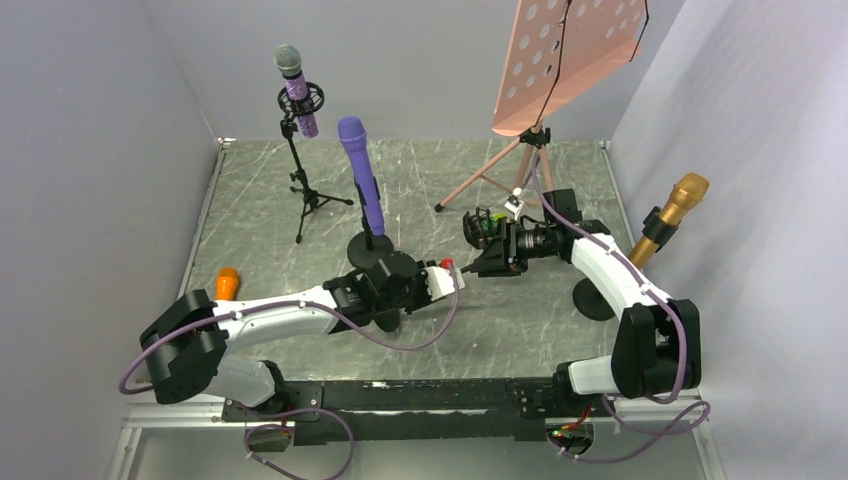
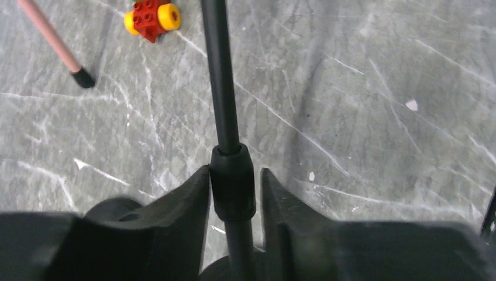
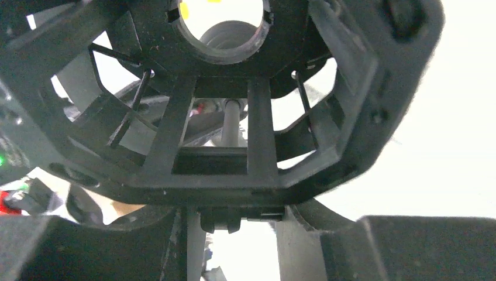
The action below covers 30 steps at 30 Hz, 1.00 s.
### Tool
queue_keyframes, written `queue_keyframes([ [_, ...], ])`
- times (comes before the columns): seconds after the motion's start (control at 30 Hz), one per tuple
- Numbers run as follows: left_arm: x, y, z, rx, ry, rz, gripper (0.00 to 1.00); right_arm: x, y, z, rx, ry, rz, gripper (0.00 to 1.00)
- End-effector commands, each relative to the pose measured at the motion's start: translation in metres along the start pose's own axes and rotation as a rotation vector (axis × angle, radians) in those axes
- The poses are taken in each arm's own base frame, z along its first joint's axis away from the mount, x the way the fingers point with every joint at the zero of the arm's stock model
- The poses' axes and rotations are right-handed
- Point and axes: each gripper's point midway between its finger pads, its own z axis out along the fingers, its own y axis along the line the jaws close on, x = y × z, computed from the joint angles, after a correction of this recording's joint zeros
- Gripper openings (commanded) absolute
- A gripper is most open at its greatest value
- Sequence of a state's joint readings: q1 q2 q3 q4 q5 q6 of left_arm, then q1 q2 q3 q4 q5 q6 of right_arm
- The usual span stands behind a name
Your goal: Remove the microphone from the stand
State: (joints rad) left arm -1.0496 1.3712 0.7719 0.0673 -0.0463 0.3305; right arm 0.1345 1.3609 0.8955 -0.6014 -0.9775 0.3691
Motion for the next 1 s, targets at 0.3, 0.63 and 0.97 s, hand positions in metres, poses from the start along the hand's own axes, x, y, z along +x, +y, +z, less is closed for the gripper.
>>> queue_keyframes([
  [0.3,-0.028,-0.020,-0.044,0.476,-0.246,-0.182,0.70,0.002,0.025,-0.031,0.027,-0.077,-0.980,0.00],
  [0.63,-0.043,-0.027,-0.037,0.572,-0.341,-0.227,0.64,0.012,0.051,-0.019,0.044,-0.101,-1.246,0.00],
  [0.97,-0.049,-0.020,-0.017,0.512,-0.263,-0.003,0.00,-0.009,0.060,-0.017,0.160,-0.123,-0.761,0.00],
])
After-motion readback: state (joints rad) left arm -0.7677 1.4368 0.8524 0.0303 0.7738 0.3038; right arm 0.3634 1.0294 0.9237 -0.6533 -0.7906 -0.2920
